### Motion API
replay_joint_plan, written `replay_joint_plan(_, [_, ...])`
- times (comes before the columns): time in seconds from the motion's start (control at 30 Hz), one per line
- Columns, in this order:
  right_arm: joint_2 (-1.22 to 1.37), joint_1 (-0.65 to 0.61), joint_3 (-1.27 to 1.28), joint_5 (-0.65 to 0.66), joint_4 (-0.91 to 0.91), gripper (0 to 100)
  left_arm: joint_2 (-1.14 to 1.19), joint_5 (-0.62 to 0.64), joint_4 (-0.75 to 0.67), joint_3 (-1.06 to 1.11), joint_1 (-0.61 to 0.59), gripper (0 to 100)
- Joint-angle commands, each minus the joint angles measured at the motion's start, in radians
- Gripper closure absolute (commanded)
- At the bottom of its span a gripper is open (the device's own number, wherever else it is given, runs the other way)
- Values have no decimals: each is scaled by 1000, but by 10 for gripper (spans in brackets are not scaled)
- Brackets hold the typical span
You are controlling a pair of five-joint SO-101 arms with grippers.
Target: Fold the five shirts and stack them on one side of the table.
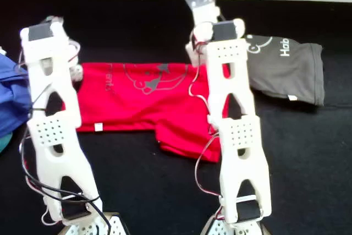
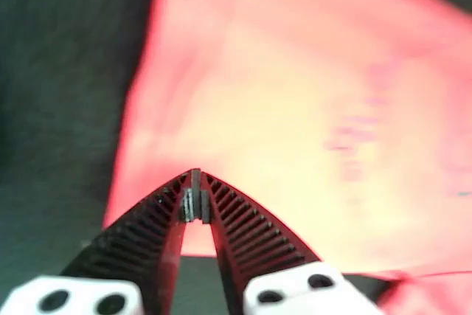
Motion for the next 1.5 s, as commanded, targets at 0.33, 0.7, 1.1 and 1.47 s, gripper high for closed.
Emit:
replay_joint_plan(0.33, [-585,-16,541,6,12,908,-15,-78,12,191,-39,991])
replay_joint_plan(0.7, [-863,-15,860,6,5,908,-156,-152,11,406,-91,991])
replay_joint_plan(1.1, [-880,-71,1107,8,-33,908,-532,-186,-307,1023,-88,991])
replay_joint_plan(1.47, [-880,-185,1577,77,-291,908,-863,-55,-617,1130,-25,991])
